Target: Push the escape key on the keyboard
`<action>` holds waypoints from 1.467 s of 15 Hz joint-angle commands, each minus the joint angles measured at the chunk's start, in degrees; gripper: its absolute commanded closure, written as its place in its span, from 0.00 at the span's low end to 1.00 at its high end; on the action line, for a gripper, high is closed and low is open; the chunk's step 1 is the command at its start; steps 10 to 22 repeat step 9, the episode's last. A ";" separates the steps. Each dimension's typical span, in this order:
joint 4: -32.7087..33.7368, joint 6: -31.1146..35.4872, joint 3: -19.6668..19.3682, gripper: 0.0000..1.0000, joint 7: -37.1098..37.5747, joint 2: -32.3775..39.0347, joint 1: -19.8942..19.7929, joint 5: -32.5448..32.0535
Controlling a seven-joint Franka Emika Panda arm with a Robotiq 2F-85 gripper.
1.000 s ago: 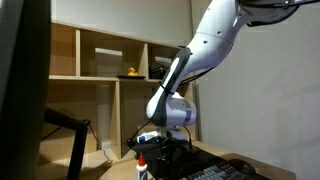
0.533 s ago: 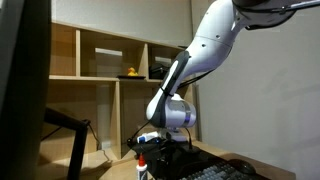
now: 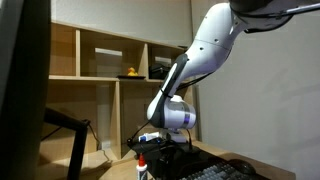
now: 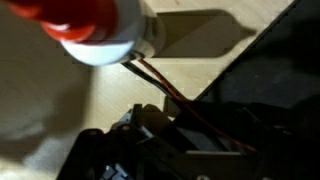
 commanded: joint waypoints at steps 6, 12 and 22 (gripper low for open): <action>-15.86 7.43 1.59 0.00 -7.08 -16.57 -2.79 3.54; -9.20 3.84 -0.32 0.00 -3.89 -11.71 -1.30 1.03; -9.20 3.84 -0.32 0.00 -3.89 -11.71 -1.30 1.03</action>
